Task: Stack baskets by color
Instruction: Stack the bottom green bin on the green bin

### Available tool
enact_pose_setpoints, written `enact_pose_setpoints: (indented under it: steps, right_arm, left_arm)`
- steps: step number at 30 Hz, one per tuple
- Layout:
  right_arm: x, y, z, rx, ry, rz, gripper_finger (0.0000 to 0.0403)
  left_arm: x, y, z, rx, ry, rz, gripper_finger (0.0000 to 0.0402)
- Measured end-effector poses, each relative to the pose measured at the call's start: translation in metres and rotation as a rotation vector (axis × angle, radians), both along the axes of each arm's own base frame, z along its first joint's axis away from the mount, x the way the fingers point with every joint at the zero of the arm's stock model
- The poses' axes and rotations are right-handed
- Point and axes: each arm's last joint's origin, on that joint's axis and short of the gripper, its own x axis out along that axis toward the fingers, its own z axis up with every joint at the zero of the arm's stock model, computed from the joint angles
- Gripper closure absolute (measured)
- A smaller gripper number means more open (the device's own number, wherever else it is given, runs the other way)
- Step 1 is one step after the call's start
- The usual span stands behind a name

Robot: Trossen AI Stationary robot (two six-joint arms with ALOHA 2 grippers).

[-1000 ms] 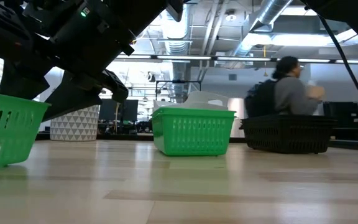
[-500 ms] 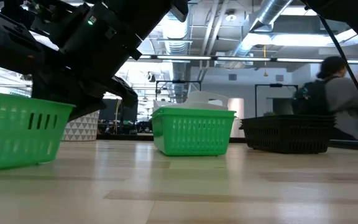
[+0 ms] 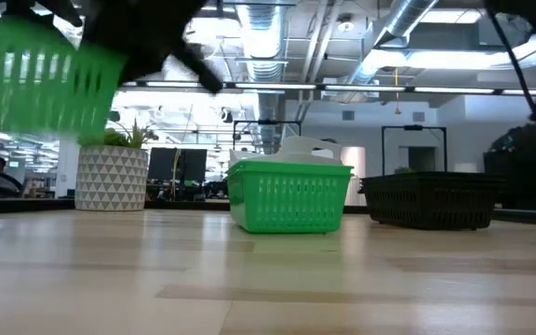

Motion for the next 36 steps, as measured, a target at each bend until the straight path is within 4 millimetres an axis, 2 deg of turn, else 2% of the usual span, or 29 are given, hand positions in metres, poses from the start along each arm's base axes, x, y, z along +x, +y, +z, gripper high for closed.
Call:
enact_pose_setpoints:
  steps: [6, 12, 16, 20, 24, 26, 29, 36]
  right_arm:
    - [-0.029, -0.009, 0.066, -0.079, -0.004, -0.071, 0.0396]
    - [-0.085, -0.019, 0.130, -0.215, 0.066, -0.197, 0.0397]
    - [-0.127, -0.020, 0.156, -0.300, 0.098, -0.340, 0.0397]
    - [-0.170, -0.014, 0.170, -0.329, 0.095, -0.495, 0.0398]
    - [-0.191, 0.000, 0.168, -0.313, 0.036, -0.501, 0.0394]
    - [-0.199, -0.002, 0.161, -0.288, 0.019, -0.554, 0.0396]
    - [-0.204, -0.002, 0.134, -0.259, 0.002, -0.632, 0.0398]
    - [-0.186, -0.019, 0.072, -0.143, 0.008, -0.765, 0.0390]
  left_arm:
    - [0.000, 0.000, 0.000, 0.008, -0.005, 0.008, 0.0178]
    - [0.000, 0.001, 0.000, 0.025, -0.010, 0.017, 0.0178]
    - [0.000, 0.001, 0.000, 0.031, -0.012, 0.019, 0.0178]
    - [0.000, 0.001, 0.001, 0.039, -0.016, 0.027, 0.0178]
    - [0.000, 0.001, 0.001, 0.040, -0.017, 0.028, 0.0178]
    - [0.000, 0.001, 0.001, 0.040, -0.018, 0.028, 0.0178]
    - [0.000, 0.001, 0.001, 0.039, -0.018, 0.029, 0.0178]
    - [0.000, 0.001, 0.001, 0.037, -0.024, 0.035, 0.0178]
